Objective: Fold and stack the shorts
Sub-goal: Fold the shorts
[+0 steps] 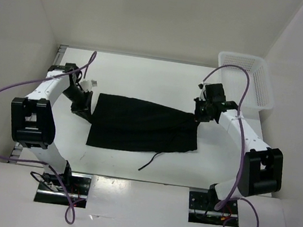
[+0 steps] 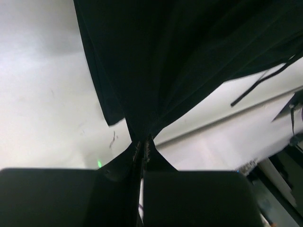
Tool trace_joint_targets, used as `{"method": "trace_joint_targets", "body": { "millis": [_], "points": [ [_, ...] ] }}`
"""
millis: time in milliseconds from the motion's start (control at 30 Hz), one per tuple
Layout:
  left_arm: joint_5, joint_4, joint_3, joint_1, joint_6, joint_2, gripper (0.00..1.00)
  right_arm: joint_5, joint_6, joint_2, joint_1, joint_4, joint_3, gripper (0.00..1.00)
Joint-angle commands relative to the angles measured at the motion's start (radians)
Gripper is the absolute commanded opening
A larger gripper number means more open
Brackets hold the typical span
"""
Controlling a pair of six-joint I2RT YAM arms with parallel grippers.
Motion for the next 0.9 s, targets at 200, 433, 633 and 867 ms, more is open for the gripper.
{"method": "trace_joint_targets", "body": {
  "millis": [200,433,633,867],
  "points": [
    [-0.06,-0.166,0.022,-0.006,0.005,-0.042,0.01,-0.058,0.043,-0.118,-0.004,-0.193,0.001,0.0],
    [-0.08,-0.175,-0.027,-0.006,0.005,-0.02,0.04,-0.037,0.071,-0.14,-0.004,-0.269,0.041,0.0],
    [-0.114,-0.138,-0.124,-0.006,0.005,-0.02,0.05,-0.064,0.062,-0.121,0.026,-0.269,0.041,0.04],
    [-0.197,-0.083,-0.168,-0.006,0.005,0.012,0.09,-0.225,-0.05,-0.069,0.15,-0.268,0.018,0.18]
  ]
}}
